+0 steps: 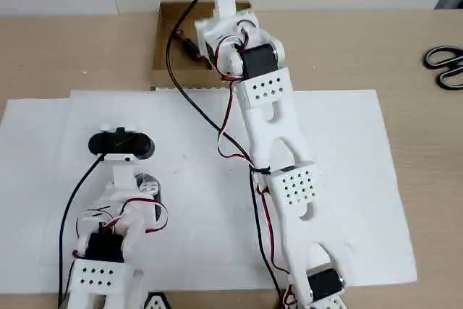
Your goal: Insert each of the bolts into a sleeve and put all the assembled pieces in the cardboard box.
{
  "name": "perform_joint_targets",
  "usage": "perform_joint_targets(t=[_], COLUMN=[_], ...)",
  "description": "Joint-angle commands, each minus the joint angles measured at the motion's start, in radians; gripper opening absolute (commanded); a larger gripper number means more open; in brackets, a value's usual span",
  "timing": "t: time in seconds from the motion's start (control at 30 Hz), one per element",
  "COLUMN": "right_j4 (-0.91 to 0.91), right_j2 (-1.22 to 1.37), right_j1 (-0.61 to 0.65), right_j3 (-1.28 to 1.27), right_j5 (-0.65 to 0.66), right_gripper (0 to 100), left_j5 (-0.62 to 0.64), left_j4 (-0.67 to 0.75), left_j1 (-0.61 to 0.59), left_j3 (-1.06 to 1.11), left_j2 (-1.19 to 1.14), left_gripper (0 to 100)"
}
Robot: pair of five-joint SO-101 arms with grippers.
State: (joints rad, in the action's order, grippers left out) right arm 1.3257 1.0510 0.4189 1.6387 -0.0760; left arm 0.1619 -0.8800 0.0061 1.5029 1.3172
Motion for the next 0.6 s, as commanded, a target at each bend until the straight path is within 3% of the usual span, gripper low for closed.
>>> perform_joint_targets(t=[0.0,0.2,0.57], right_j4=[0.124,0.334,0.374], right_j2=[-0.139,-0.291,-0.564], right_j1=[-0.001,-0.002,-0.028], right_j3=[0.044,0.044,0.041], right_j5=[0.005,0.003,-0.049], right_gripper=[0.2,0.2,0.2], left_j5=[-0.005,-0.003,-0.003], left_j4=[0.014,0.014,0.014], left_j1=[-0.006,-0.006,-0.006], left_j3=[-0.002,-0.002,-0.002], left_j2=[0.012,0.012,0.012], left_gripper=[1,1,1])
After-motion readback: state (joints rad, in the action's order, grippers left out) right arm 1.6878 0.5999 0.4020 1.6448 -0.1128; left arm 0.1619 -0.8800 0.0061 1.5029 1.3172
